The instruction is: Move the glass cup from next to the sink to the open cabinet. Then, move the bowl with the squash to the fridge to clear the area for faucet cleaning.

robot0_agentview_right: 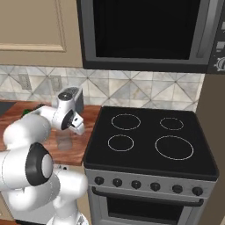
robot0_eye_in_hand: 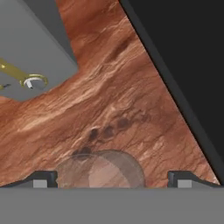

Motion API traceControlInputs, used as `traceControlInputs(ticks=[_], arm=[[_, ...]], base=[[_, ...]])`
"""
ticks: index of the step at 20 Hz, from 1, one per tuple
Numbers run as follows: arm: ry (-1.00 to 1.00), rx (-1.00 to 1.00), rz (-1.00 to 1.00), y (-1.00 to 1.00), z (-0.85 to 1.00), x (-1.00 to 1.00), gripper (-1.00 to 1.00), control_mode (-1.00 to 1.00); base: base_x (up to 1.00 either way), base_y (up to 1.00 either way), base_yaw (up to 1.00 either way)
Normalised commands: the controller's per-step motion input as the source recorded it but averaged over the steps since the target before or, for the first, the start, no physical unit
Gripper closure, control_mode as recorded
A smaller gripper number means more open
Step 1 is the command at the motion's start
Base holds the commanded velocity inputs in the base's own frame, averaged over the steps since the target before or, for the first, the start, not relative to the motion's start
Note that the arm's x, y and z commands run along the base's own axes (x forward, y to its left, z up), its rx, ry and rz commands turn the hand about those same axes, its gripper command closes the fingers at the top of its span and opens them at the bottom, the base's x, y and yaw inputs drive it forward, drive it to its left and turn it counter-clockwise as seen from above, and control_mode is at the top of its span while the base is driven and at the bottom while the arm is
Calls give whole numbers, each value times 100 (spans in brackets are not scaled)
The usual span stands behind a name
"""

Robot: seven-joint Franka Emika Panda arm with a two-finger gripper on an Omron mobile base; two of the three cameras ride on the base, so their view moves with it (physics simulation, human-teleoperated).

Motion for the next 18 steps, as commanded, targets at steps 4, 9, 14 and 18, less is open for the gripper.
traceControlInputs(ticks=[4, 9, 14, 18], arm=[[0, 0, 8, 7, -14, 26, -100, -100], [0, 0, 16, -2, -28, 2, -100, -100], [0, -7, 13, -1, -40, 0, -100, -100], [0, -8, 2, 0, -8, 0, -100, -100]], base=[[0, 0, 0], [0, 0, 0], [0, 0, 0], [0, 0, 0]])
